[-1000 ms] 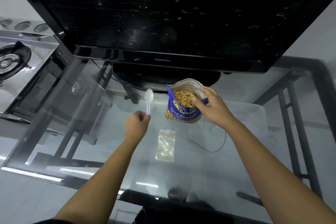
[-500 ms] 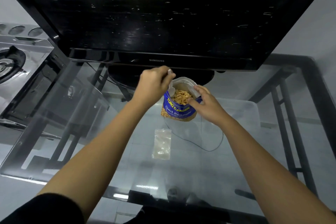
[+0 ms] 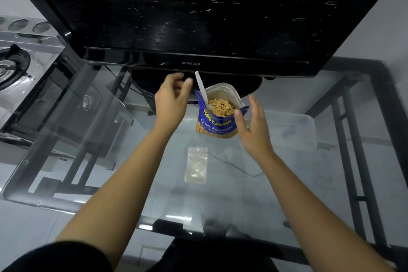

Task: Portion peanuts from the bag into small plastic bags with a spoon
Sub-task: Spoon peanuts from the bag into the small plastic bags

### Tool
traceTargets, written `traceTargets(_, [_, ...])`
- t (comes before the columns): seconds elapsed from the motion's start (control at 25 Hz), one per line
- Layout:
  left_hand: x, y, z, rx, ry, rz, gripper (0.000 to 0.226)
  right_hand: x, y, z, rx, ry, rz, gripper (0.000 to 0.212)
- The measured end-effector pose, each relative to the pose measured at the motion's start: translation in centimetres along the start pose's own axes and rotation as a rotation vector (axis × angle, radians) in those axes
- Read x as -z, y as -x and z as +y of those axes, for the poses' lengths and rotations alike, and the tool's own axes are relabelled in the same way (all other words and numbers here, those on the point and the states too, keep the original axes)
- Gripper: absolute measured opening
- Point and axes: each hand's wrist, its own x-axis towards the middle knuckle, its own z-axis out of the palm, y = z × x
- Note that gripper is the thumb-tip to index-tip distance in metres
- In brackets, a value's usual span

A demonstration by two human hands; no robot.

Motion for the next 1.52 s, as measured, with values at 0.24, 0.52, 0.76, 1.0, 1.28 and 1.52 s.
traceTargets(0.24, [-0.8,8.1,-10.7,-0.287,-0.511,-0.375,0.018,-6.1,8.3,6.6,-0.020,0.386,-0.236,0.066])
traceTargets(0.52, [-2.1,8.8,-13.0,-0.596,-0.803,-0.433,0.015,-8.6,9.7,10.2,0.045,0.784,-0.308,0.081])
traceTargets(0.76, [0.3,7.9,-9.6,-0.585,-0.717,-0.613,0.016,-7.7,9.2,8.7,-0.078,0.515,-0.337,0.069])
traceTargets(1.0, [3.5,6.7,-4.4,0.097,0.092,-0.661,0.006,-4.5,8.7,2.2,-0.387,-0.530,-0.292,0.047])
traceTargets(1.28, [3.6,5.9,-2.2,0.207,0.178,-0.702,0.015,-0.8,6.7,0.5,-0.311,-0.543,-0.143,0.037])
traceTargets(1.52, [3.4,5.4,0.3,0.167,0.200,-0.674,0.025,3.1,5.6,-0.3,-0.143,-0.582,-0.285,0.044])
